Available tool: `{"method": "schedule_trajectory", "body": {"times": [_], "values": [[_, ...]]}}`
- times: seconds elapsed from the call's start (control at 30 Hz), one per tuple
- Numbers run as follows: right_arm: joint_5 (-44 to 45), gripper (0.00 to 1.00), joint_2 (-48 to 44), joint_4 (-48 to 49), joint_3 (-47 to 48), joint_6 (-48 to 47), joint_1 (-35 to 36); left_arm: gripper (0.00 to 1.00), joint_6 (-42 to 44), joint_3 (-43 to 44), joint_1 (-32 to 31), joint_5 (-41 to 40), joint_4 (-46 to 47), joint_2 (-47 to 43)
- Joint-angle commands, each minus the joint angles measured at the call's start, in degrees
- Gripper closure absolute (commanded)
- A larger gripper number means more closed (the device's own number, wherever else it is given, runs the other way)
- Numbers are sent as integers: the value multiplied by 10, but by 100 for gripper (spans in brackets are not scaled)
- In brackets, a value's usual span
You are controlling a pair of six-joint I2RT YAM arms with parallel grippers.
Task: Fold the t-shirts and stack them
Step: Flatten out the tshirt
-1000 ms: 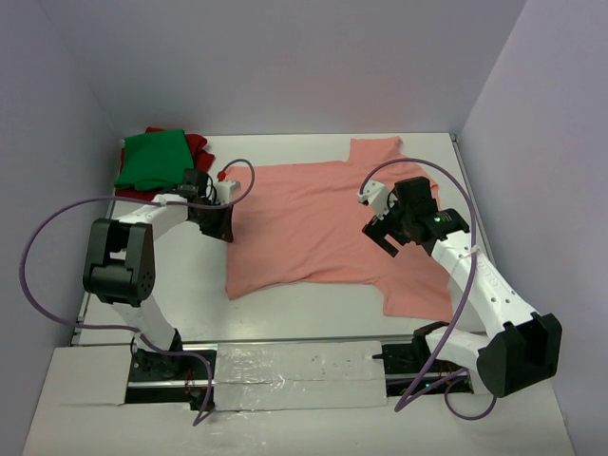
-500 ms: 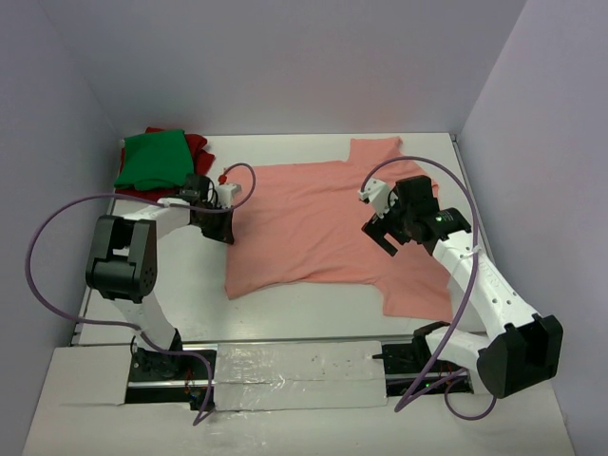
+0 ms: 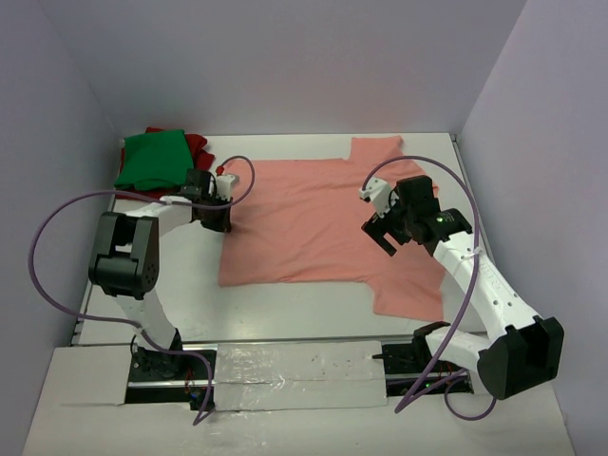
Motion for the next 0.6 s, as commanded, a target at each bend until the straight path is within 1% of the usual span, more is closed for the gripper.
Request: {"method": "schedule_trajectory", "body": {"times": [0.0,0.2,0.33,0.4,0.43,0.5,0.53,0.57], "values": [[-6,5,-17,7,5,9,-3,94,0,15,4,-59,31,16],[-7,5,-20,6,-1,8,-3,93,2,16,6,-37,17,27],[2,4,-8,19,-13,17,-4,91,6,11,6,-21,-2,7],[31,4,22,48,-18,32,-3,85,9,10,6,0,-18,-5],[50,4,36,60,-19,46,-4,73,7,9,6,3,-20,-19],[63,4,76,96,-12,60,-5,59,4,14,6,9,-18,-35],[58,4,88,106,-7,73,-7,49,3,17,6,10,-16,-49],[51,4,102,116,-2,77,-9,46,3,22,6,16,-16,-56]]}}
